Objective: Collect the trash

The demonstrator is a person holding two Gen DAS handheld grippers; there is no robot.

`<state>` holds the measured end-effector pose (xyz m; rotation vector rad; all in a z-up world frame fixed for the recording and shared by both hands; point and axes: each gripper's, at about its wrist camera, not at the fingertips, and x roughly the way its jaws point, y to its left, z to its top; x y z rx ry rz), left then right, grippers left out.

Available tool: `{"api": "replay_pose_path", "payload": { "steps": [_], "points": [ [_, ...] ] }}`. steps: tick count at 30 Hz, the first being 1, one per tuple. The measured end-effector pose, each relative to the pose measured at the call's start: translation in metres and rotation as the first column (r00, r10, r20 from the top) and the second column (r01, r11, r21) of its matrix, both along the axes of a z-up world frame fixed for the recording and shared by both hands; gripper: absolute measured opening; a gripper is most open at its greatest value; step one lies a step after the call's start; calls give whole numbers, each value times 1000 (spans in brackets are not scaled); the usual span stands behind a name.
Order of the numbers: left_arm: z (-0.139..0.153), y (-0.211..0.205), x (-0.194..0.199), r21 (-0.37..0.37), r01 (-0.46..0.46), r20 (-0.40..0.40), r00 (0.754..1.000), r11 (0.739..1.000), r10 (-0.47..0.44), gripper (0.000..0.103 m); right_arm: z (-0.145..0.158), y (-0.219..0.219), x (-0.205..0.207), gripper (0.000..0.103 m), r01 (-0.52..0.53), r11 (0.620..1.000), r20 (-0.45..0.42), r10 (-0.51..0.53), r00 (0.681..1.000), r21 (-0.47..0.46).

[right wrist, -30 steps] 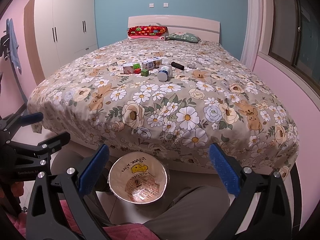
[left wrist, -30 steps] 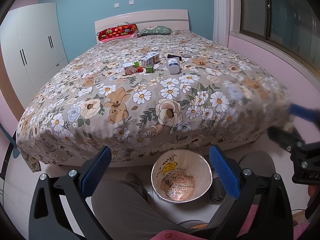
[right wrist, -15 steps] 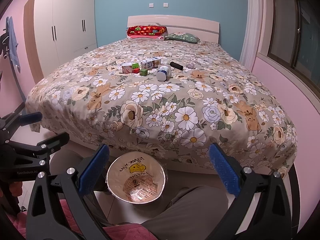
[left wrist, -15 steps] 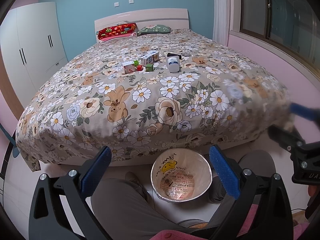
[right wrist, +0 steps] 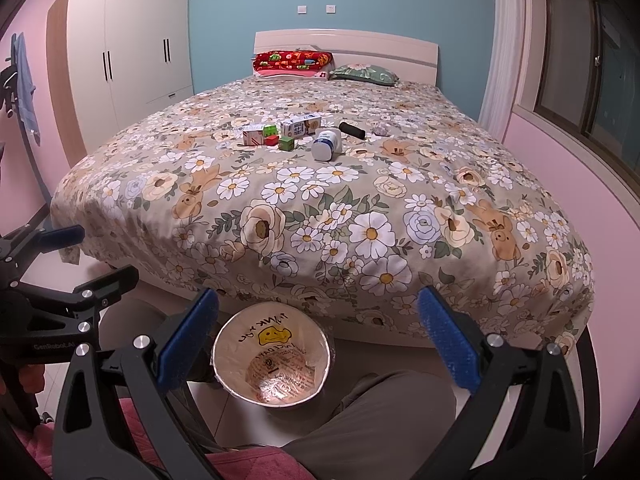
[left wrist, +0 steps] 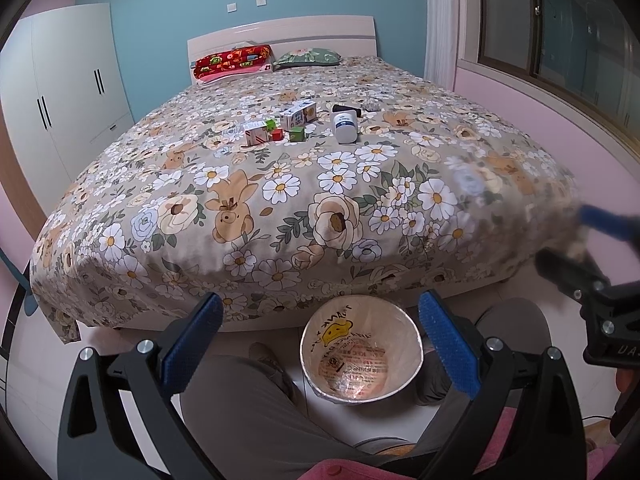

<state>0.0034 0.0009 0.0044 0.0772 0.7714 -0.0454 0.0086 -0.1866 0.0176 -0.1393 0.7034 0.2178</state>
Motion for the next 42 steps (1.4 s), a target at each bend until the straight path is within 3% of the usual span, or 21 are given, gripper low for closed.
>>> {"api": "replay_pose_path", "payload": {
  "steps": [18, 26, 31, 42],
  "points": [
    [-3, -2, 1, -6, 6, -11, 1000, 1000, -6, 99, -7, 0, 3, 98, -5, 1000, -25, 5, 1000, 1],
    [-12, 7, 21, -61, 10, -59, 998, 998, -13, 99, -22, 2, 27, 98, -21, 1000, -85, 21, 996, 4],
    [-9, 14, 50, -99, -2, -57, 998, 995, -4, 99, -13, 1, 57, 98, -26, 1000, -70, 26, 997, -5],
    [9, 45, 159, -53, -34, -57, 998, 998, 31, 99, 14, 7, 155, 98, -12, 1000, -60, 12, 998, 0]
  ]
}}
